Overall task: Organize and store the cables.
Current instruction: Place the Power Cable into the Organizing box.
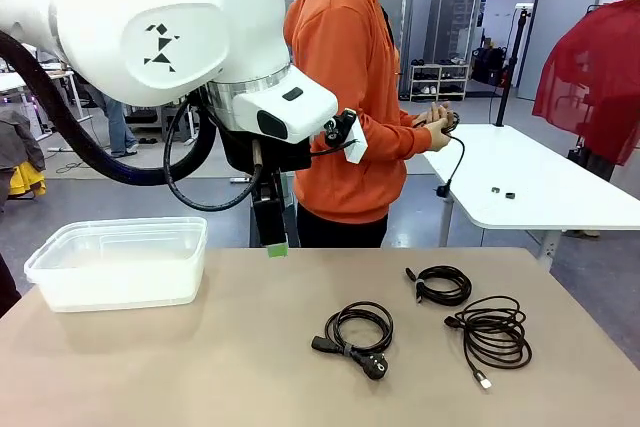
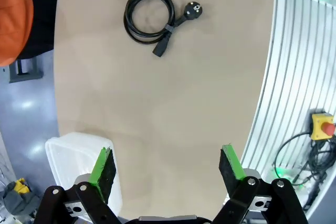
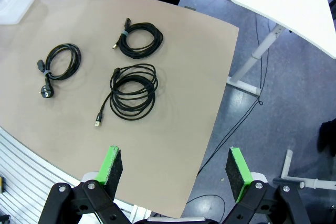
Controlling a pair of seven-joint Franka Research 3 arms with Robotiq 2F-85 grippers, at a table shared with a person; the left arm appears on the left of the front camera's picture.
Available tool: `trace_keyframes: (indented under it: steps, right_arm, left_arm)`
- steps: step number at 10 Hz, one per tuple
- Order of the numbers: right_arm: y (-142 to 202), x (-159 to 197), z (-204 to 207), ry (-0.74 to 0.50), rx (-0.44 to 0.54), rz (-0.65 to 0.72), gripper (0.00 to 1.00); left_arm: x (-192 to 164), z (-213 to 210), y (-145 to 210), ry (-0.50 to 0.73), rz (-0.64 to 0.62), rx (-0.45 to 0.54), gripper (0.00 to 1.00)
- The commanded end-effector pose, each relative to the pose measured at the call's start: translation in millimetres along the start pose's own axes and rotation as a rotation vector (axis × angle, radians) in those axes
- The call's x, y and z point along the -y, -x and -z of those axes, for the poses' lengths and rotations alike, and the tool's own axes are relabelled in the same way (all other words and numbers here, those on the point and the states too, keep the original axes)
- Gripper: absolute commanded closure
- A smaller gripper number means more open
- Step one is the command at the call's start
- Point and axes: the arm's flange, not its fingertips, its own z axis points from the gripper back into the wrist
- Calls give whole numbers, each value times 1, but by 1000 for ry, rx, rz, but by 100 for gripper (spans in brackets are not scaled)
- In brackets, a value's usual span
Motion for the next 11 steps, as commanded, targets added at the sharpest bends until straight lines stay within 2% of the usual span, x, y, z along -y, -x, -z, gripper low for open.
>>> trace_keyframes:
  steps: [1, 2, 9, 11]
  right_arm:
    - [1, 1, -1, 0, 2, 3, 0]
    - [1, 1, -1, 0, 2, 3, 0]
    - [1, 1, -1, 0, 2, 3, 0]
    - [1, 1, -1, 0, 2, 3, 0]
  left_arm:
    - [-1, -11, 10, -27, -25, 38, 0]
    - [0, 0, 0, 0, 0, 0, 0]
    - [-1, 0, 0, 0, -4, 2, 0]
    - [-11, 10, -17, 7, 110, -4, 0]
